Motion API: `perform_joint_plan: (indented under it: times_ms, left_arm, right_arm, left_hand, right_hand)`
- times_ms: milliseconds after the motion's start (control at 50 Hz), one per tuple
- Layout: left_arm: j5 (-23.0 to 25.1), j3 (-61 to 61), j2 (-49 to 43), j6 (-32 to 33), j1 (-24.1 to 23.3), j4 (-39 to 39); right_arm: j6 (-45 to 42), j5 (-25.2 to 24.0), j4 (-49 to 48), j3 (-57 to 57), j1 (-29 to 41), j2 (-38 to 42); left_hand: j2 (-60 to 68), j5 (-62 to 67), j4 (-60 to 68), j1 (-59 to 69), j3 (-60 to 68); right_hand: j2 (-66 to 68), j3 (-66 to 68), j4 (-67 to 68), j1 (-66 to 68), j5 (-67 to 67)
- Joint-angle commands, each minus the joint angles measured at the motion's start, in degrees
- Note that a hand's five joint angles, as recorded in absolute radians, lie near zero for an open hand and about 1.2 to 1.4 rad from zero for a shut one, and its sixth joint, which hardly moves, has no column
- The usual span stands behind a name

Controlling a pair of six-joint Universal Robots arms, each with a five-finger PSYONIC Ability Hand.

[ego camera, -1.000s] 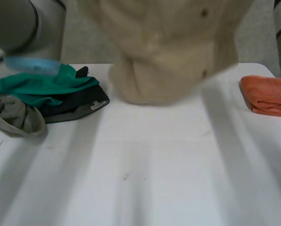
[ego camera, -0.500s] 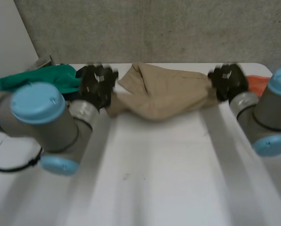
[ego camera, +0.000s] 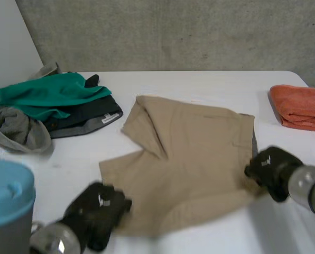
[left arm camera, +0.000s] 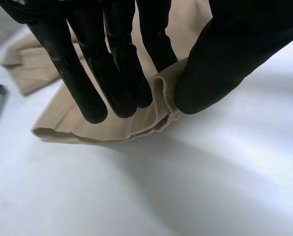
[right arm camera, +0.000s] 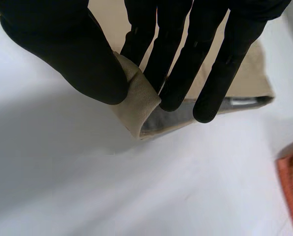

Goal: Fold the laundry.

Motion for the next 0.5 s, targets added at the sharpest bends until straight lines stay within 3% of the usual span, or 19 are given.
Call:
perform_joint_plan:
  times_ms: [20,60,240,340,500]
  left_arm:
    - [0.01,0.11,1.28,0.18,-2.95,0.52]
    - [0.01,0.9,1.28,0.44,-2.59,2.81]
    - [0.97,8.19,-2.4,0.62,4.7,18.01]
    - [6.24,15.39,-13.82,1.15,8.3,28.04]
    - [15.39,31.3,-32.9,3.78,11.64,28.49]
  right_arm:
    - [-6.24,-1.03,1.44,7.02,-2.63,-3.25]
    - [-5.1,-1.29,-1.1,7.81,-2.98,-3.17]
    - [-0.88,-1.82,-8.06,9.75,-2.98,-2.99]
    - [-0.09,-2.7,-9.11,10.01,-2.98,-2.9]
    - [1.67,-3.14,-11.66,10.28,-3.15,-2.46]
  left_hand:
    - [-30.62,-28.7,-30.73,-27.7,-30.29]
    - [-46.54,-44.63,-46.65,-43.62,-46.21]
    - [-46.08,-44.17,-46.19,-43.16,-45.75]
    - [-43.05,-41.14,-43.16,-40.13,-42.72]
    - [-37.5,-35.59,-37.61,-34.59,-37.18]
  right_hand:
    - [12.13,11.46,11.22,18.25,11.23]
    - [12.13,11.46,11.22,18.25,11.23]
    - [12.13,11.46,11.22,18.25,11.23]
    - [12.13,11.46,11.22,18.25,11.23]
    - [12.13,11.46,11.22,18.25,11.23]
